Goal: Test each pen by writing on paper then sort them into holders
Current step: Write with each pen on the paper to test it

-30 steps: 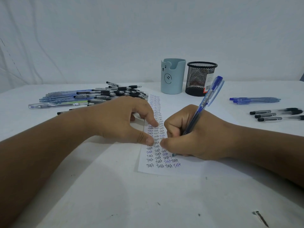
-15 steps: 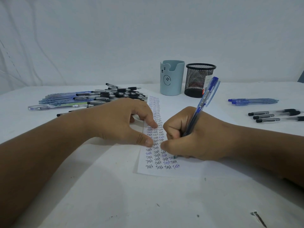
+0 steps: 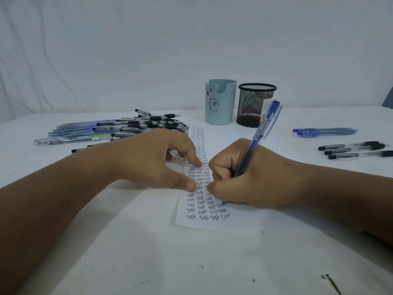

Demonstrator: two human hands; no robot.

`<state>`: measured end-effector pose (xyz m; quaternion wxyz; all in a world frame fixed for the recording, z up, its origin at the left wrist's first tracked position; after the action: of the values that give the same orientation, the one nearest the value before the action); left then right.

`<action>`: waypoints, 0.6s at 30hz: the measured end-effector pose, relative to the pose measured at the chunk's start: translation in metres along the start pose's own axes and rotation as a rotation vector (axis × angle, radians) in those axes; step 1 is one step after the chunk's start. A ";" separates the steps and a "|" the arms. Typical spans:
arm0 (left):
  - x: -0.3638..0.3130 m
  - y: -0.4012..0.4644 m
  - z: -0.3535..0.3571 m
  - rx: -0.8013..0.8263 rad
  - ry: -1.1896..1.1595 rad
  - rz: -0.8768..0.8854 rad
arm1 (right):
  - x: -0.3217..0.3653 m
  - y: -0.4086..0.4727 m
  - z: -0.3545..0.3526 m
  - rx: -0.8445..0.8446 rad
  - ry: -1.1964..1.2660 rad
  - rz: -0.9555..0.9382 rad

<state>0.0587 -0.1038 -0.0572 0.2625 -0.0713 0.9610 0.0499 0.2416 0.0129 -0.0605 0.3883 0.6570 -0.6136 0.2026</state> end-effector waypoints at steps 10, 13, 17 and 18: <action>0.001 0.000 -0.001 0.008 0.012 -0.009 | -0.010 0.005 -0.004 -0.137 0.276 0.017; 0.003 0.000 -0.001 0.003 0.024 -0.021 | -0.012 0.011 -0.012 -0.186 0.328 -0.016; 0.006 0.000 0.000 -0.003 0.011 -0.017 | -0.011 0.012 -0.026 -0.341 0.265 -0.019; 0.005 0.000 0.000 -0.003 0.011 -0.019 | -0.014 0.011 -0.031 -0.362 0.240 -0.007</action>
<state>0.0540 -0.1043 -0.0600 0.2575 -0.0812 0.9616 0.0487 0.2349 0.0461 -0.0487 0.5709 0.5500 -0.5869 0.1645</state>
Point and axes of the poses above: each hand's wrist, its own y-axis towards the middle knuckle, its own z-axis out of the palm, x = y × z, the point moved 1 cm from there along y, towards the middle knuckle, and after that the axes turned 8 degrees about -z, right-handed, at the moved point
